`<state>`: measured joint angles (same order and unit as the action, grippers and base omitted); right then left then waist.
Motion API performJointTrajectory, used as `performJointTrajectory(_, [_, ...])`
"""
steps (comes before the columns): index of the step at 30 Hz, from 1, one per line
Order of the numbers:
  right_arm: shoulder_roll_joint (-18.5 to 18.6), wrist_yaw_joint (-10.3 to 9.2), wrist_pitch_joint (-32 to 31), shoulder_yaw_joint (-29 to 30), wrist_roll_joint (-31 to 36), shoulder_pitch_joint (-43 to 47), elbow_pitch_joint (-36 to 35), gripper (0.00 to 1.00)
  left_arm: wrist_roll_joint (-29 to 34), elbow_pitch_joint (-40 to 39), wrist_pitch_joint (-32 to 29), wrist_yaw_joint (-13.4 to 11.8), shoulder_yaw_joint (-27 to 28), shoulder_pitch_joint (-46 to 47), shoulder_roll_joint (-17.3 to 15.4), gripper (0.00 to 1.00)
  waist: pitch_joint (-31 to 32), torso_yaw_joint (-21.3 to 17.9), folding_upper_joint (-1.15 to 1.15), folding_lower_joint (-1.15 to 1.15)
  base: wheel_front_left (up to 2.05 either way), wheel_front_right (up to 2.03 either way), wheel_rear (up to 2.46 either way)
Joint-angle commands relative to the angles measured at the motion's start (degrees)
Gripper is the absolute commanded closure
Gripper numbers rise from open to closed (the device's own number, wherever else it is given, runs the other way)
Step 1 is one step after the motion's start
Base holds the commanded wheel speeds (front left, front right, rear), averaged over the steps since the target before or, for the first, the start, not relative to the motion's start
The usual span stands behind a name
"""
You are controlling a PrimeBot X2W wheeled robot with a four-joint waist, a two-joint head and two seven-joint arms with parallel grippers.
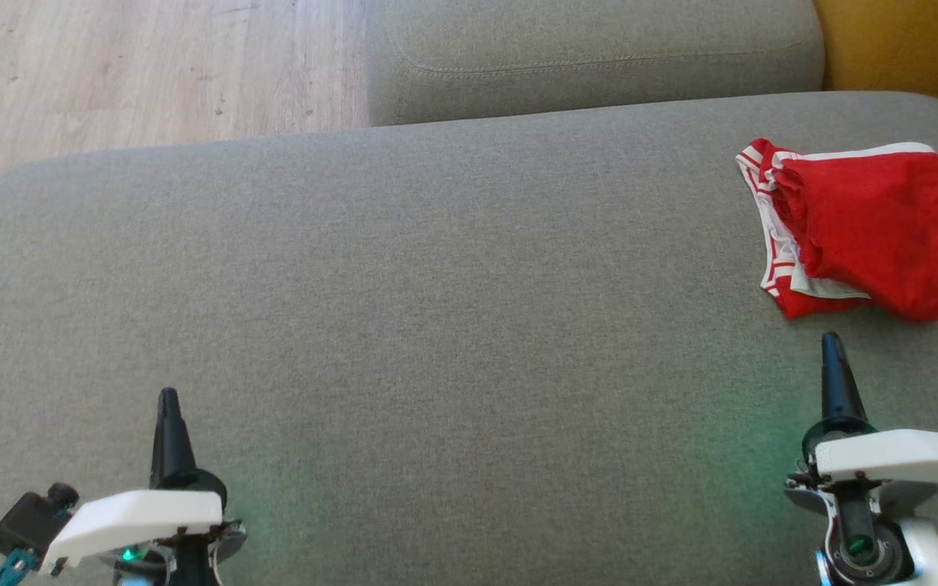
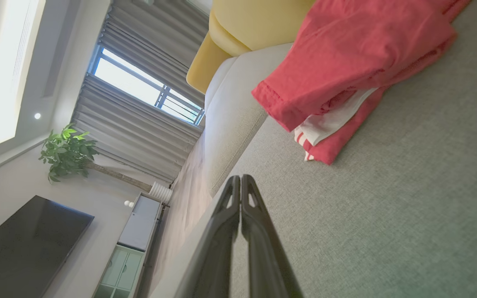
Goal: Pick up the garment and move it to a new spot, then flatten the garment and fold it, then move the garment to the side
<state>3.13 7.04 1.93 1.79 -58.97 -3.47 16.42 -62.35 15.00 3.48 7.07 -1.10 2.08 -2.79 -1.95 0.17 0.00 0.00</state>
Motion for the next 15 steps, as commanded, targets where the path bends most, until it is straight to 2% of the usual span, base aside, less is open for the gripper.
performJointTrajectory(1, [0.9, 0.27, -0.3, -0.4, -1.7, -2.4, -2.2, 1.00, -1.4, -1.5, -0.6, 0.2, 1.8, 3.1, -0.5, 1.00, 0.0, 0.0, 0.00, 0.00, 0.00, 0.00, 0.00])
performJointTrajectory(15, [0.9, 0.32, -2.2, 0.6, -10.5, -2.5, -2.2, 1.00, -9.2, -1.4, -3.0, 0.3, 3.2, 3.3, -0.5, 1.00, 0.5, 0.0, 0.00, 0.00, 0.00, 0.00, 0.00])
